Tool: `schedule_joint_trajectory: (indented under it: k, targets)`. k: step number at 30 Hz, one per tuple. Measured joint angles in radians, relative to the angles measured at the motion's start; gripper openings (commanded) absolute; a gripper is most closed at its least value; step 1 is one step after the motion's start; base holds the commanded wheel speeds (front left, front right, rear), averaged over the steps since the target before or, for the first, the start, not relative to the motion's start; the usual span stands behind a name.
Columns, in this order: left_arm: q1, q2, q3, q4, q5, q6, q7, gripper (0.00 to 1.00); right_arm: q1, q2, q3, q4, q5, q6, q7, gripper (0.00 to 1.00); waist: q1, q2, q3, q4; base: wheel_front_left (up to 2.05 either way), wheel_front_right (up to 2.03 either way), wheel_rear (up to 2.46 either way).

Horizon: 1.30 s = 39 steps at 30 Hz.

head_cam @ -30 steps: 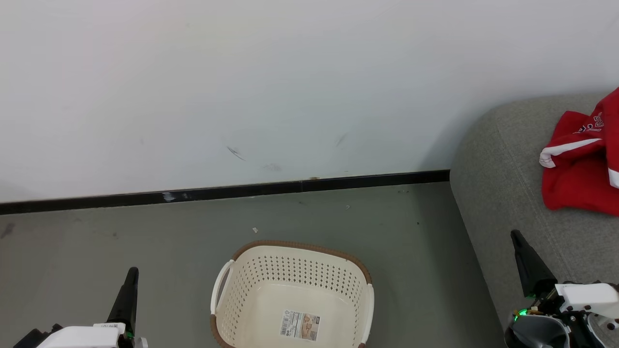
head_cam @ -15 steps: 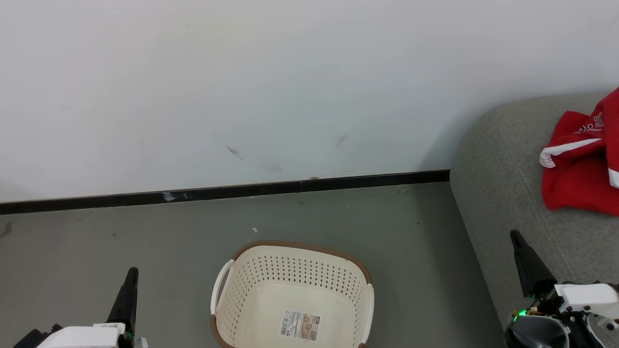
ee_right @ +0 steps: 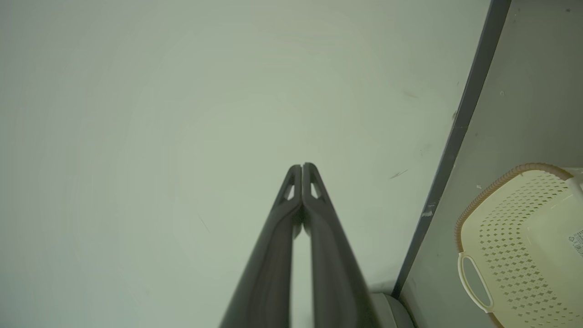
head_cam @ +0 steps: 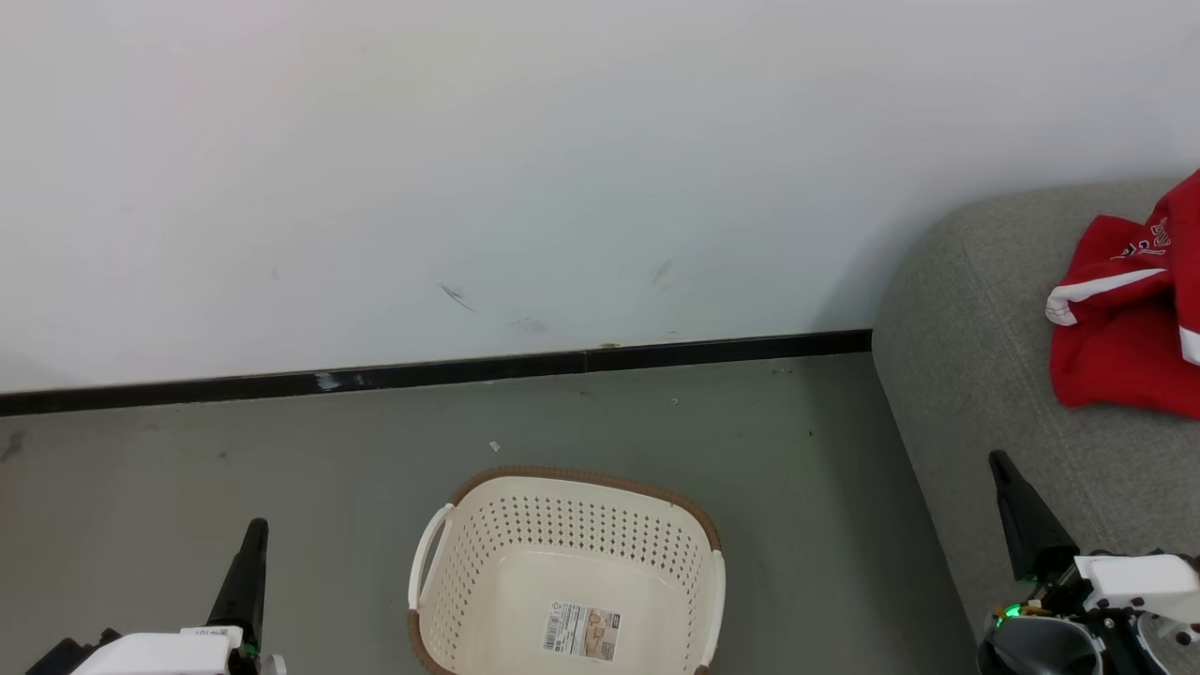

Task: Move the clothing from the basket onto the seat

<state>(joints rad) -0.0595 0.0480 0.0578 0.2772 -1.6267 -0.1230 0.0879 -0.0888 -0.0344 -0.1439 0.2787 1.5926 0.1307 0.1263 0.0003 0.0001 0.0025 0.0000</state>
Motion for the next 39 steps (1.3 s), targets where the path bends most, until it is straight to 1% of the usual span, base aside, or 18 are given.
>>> schedule_joint_trajectory:
  k: [39]
  targets:
    - [0.000, -0.001, 0.002, 0.000, 0.000, 0.000, 0.000, 0.00, 0.000, 0.000, 0.003, -0.003, 0.000, 0.000, -0.004, 0.00, -0.0001, 0.0000, 0.000, 0.000, 0.00, 0.00, 0.00]
